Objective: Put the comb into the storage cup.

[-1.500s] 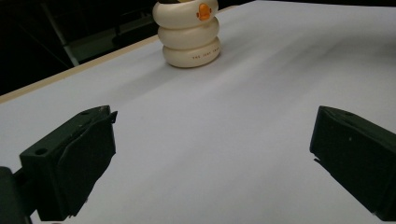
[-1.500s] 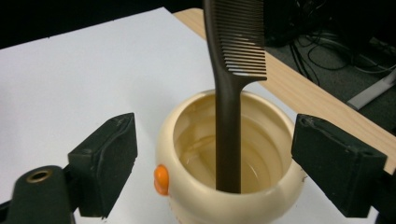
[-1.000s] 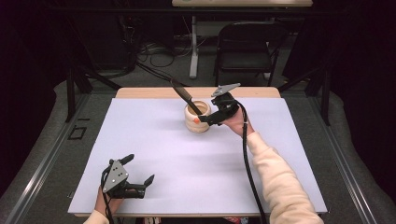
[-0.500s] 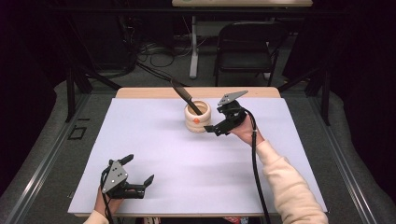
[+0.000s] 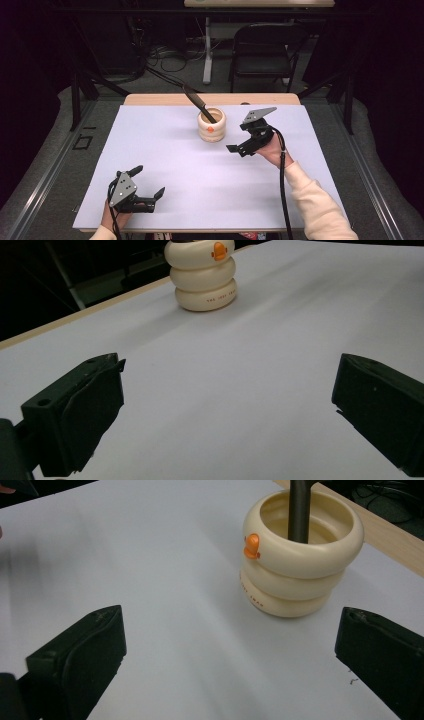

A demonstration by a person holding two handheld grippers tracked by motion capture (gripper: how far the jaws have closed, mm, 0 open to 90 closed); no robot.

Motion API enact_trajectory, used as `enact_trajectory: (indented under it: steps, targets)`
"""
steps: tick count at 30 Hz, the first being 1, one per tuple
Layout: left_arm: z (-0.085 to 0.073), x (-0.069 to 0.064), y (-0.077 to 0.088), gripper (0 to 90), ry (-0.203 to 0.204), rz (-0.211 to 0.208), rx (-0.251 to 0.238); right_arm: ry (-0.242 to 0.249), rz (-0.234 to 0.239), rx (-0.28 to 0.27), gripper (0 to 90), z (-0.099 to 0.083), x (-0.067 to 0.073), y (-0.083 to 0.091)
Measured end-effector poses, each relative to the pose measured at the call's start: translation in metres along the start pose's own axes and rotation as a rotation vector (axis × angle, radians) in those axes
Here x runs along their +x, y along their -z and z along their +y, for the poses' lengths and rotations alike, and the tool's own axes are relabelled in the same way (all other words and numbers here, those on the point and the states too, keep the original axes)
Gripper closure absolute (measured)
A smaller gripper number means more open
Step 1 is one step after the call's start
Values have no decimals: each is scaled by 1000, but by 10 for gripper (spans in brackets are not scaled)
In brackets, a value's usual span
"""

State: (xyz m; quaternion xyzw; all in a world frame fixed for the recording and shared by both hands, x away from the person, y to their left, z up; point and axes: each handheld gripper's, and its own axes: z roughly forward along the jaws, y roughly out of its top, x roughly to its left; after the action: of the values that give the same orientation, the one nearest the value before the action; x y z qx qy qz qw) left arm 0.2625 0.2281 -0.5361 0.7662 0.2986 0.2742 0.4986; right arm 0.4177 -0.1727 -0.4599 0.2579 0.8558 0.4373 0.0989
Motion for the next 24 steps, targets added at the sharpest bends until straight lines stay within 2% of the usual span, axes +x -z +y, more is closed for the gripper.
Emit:
enact_trajectory:
  steps: [8,19,24]
  targets:
    - [0,0,0,2,1,2,-1,-5,0,6,0,-13,7,9]
    - [0,0,1,2,-1,2,0,18,4,12,0,-30,28,21]
    - [0,0,0,2,-1,0,-1,17,-11,11,0,-40,33,26]
